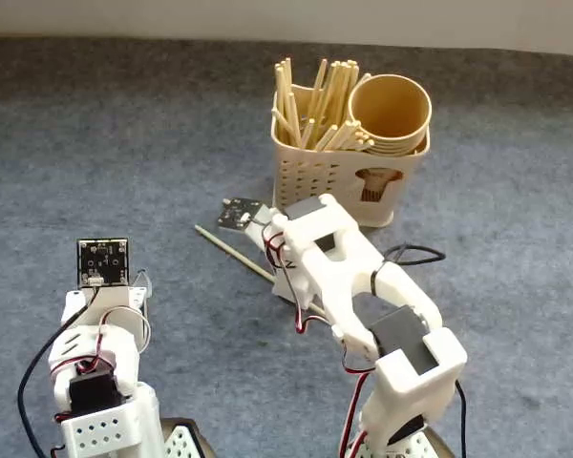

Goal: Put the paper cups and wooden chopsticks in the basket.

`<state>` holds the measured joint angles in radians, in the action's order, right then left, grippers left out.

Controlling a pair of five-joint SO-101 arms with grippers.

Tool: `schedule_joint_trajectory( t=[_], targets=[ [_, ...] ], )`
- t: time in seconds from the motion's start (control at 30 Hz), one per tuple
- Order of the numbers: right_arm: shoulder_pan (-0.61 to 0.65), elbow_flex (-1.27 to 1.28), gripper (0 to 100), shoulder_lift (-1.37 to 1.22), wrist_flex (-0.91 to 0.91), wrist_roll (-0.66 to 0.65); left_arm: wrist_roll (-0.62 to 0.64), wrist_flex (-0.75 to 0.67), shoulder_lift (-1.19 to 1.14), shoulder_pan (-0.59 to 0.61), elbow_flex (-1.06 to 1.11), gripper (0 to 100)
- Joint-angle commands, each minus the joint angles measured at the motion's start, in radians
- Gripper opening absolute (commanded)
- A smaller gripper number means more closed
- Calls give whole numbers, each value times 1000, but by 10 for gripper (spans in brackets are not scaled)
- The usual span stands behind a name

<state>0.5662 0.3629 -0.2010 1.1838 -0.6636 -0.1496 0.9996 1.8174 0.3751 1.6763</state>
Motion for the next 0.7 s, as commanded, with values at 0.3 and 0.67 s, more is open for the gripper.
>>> schedule_joint_trajectory(
  t=[0.3, 0.67],
  targets=[
    [36, 216, 30, 268, -81, -12, -6, 0, 4, 12, 19, 188],
    [62, 377, 35, 446, -147, 20, -6, 0, 4, 12, 19, 188]
  ],
)
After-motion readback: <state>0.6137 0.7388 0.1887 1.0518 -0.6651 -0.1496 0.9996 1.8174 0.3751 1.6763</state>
